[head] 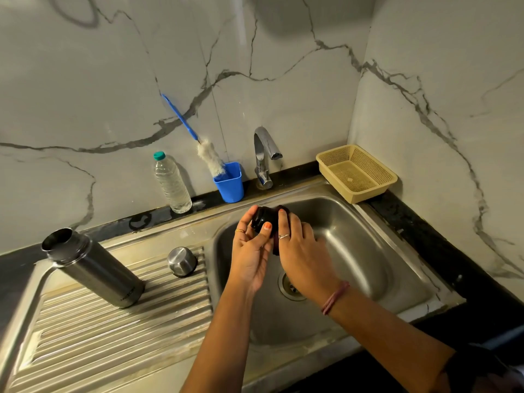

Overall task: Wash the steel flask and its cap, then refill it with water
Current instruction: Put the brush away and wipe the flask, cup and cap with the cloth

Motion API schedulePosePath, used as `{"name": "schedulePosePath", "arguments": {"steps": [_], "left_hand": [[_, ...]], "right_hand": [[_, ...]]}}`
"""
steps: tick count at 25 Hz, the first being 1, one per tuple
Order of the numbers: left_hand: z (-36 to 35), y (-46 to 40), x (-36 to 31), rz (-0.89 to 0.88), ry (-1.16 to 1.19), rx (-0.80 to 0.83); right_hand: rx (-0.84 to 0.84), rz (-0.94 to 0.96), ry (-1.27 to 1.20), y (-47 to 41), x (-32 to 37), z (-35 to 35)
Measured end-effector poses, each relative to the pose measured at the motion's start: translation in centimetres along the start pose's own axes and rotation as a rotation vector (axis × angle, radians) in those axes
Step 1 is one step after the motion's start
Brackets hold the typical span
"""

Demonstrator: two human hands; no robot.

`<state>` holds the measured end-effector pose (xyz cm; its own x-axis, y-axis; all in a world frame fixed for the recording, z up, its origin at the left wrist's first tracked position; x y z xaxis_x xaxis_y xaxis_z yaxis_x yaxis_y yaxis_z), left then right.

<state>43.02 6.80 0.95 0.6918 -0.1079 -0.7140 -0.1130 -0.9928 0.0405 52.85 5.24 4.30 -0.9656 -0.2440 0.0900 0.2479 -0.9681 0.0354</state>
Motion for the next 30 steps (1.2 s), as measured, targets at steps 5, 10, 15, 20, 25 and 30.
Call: {"name": "schedulePosePath", "arguments": {"steps": [5, 10, 15, 20, 25, 30], "left_hand": [[-0.7, 0.4, 0.6, 0.014, 0.082, 0.075], [-0.7, -0.4, 0.6, -0.025, 0.074, -0.152], [0.3, -1.0, 0.2, 0.012, 0.093, -0.119], [0.4, -1.1, 0.5, 0.058, 0.044, -0.032], [0.7, -1.1, -0.1, 0.054, 0.039, -0.046], [0.3, -0.6, 0.7, 0.094, 0.129, 0.017]], "right_hand": [[0.216, 0.039, -0.36, -2.9, -3.1, 1.2], [-0.008, 0.033, -0.08, -0.9, -0.5, 1.0], [-0.028, 0.052, -0.095, -1.3, -0.6, 0.8], [0.075, 0.058, -0.246, -3.5, -1.9, 2.0], [-0.019, 0.072, -0.065, -1.0, 0.3, 0.8], [0.109, 0.014, -0.389, -3.7, -2.5, 2.2]]}}
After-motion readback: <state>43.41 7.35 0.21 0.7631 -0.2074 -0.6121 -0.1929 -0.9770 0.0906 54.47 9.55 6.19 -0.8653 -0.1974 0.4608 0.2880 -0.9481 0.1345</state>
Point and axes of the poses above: each hand's wrist, its own y-axis away from the middle knuckle, its own z-axis out of the back of the hand, x = y × z, the point moved 6 cm from there along -y, towards the middle knuckle, and after that the axes turned 13 degrees about x, right-handed, at the moved point
